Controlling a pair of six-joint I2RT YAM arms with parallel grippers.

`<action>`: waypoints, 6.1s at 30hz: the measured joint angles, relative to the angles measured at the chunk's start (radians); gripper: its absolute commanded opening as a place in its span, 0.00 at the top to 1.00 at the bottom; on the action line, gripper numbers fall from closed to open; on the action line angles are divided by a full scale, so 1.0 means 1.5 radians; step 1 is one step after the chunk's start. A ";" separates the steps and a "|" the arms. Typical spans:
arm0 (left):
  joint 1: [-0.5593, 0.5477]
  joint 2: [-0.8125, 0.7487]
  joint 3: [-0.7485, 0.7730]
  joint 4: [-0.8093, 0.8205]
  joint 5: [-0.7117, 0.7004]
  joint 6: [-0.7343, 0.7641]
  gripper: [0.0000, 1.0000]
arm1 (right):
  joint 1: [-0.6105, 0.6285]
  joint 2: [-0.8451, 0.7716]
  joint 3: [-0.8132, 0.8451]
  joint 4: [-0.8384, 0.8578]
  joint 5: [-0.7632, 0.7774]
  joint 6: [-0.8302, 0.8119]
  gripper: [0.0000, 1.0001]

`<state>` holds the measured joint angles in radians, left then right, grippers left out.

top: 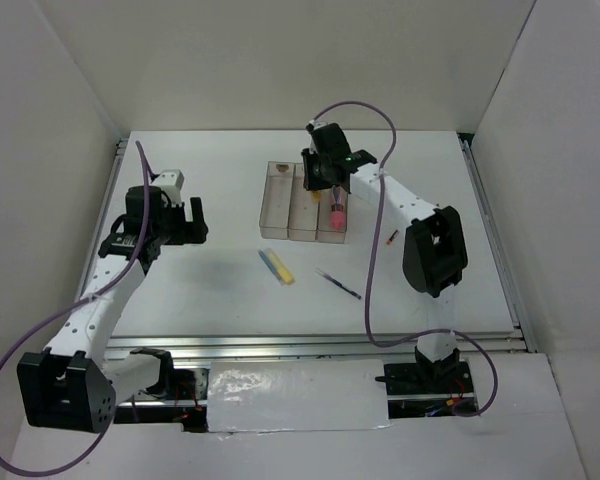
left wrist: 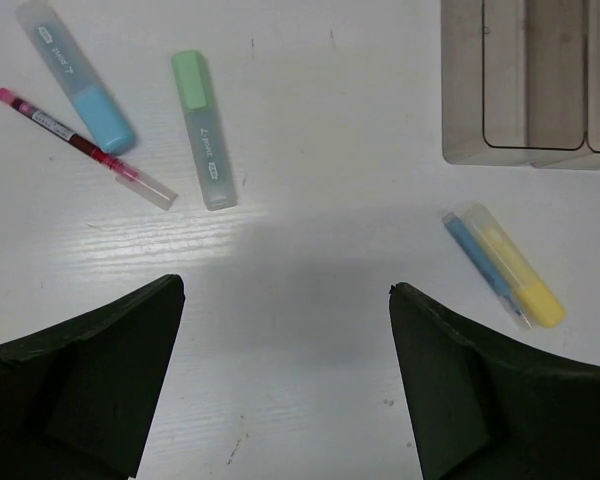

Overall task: Sort the stationery into containers
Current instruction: Place the pen in the storage box, then pick up the pen from the center of the board, then place the pen in the storage box, then pick up the pen from the center of the board.

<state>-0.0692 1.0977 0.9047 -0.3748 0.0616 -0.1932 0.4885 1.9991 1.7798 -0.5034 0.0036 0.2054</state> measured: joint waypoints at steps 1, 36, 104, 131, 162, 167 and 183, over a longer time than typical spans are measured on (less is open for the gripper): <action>0.000 0.007 -0.003 0.004 -0.007 -0.001 0.05 | 0.006 0.010 0.000 -0.001 0.007 0.019 0.98; 0.006 0.459 0.086 0.166 -0.100 0.006 0.39 | -0.003 -0.100 -0.073 -0.003 -0.074 0.035 0.43; -0.067 -0.022 0.167 -0.098 0.136 0.026 0.01 | 0.228 -0.290 -0.380 0.287 -0.078 -0.693 1.00; 0.072 0.290 0.157 0.040 -0.126 -0.008 0.04 | 0.002 0.106 0.017 -0.030 0.033 0.126 0.78; 0.104 0.629 0.392 -0.014 -0.190 -0.022 0.25 | -0.039 0.104 0.046 -0.029 -0.189 0.098 0.31; 0.107 0.651 0.395 -0.010 -0.208 -0.033 0.25 | -0.041 0.072 0.029 -0.019 -0.207 0.072 0.30; 0.101 0.693 0.459 -0.012 -0.082 -0.035 1.00 | -0.069 -0.089 -0.075 0.006 -0.222 0.020 0.30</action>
<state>0.0830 2.1372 1.5932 -0.3935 -0.0616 -0.2455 0.3843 1.8652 1.6680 -0.4946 -0.3290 0.2348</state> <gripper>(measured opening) 0.399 0.699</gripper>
